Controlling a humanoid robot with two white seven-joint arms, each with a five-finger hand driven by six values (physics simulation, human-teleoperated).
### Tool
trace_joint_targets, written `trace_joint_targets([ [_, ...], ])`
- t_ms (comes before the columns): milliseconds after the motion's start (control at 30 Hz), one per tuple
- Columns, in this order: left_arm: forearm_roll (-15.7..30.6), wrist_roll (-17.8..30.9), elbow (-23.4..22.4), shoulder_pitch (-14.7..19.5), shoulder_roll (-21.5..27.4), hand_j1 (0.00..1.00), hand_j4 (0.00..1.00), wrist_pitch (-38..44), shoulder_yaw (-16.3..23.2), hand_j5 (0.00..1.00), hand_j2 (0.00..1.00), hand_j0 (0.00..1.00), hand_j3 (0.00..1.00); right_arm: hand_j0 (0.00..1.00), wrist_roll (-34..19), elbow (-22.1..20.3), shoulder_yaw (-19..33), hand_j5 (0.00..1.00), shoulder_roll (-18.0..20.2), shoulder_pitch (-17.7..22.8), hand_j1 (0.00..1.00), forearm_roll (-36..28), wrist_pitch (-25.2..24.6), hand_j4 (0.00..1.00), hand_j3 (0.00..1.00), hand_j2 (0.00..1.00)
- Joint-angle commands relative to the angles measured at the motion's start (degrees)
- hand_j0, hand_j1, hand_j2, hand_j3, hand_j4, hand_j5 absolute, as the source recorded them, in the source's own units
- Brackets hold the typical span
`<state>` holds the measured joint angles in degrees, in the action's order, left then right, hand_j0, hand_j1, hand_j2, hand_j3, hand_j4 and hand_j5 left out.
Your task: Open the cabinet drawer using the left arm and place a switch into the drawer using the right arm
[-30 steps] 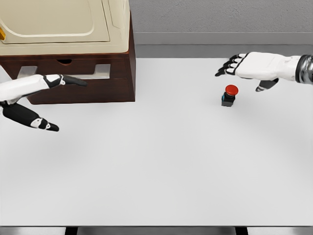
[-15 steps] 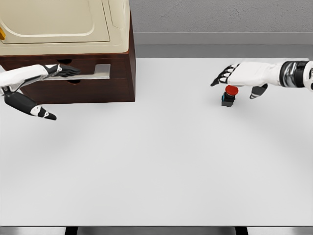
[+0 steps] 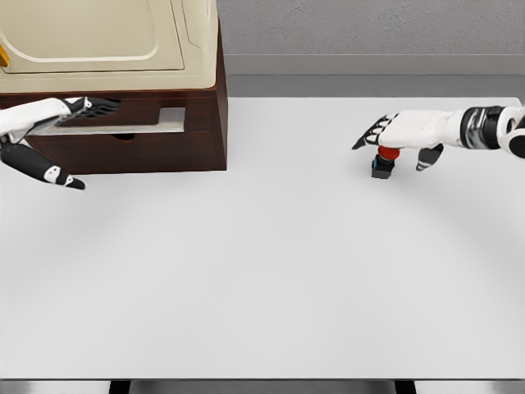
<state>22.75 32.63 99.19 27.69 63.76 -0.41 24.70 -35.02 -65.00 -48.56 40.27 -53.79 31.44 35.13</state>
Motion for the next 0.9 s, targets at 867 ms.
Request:
trace_joint_targets([
  [867,-0.61,-0.9,1.0,0.09,1.01,1.0,1.0,-0.29,6.15,1.0,1.0,1.0,1.0,1.0,0.02,1.63,-0.74,1.0,-1.42,-0.62,1.0,0.9,-0.13,1.0,1.0,1.0],
])
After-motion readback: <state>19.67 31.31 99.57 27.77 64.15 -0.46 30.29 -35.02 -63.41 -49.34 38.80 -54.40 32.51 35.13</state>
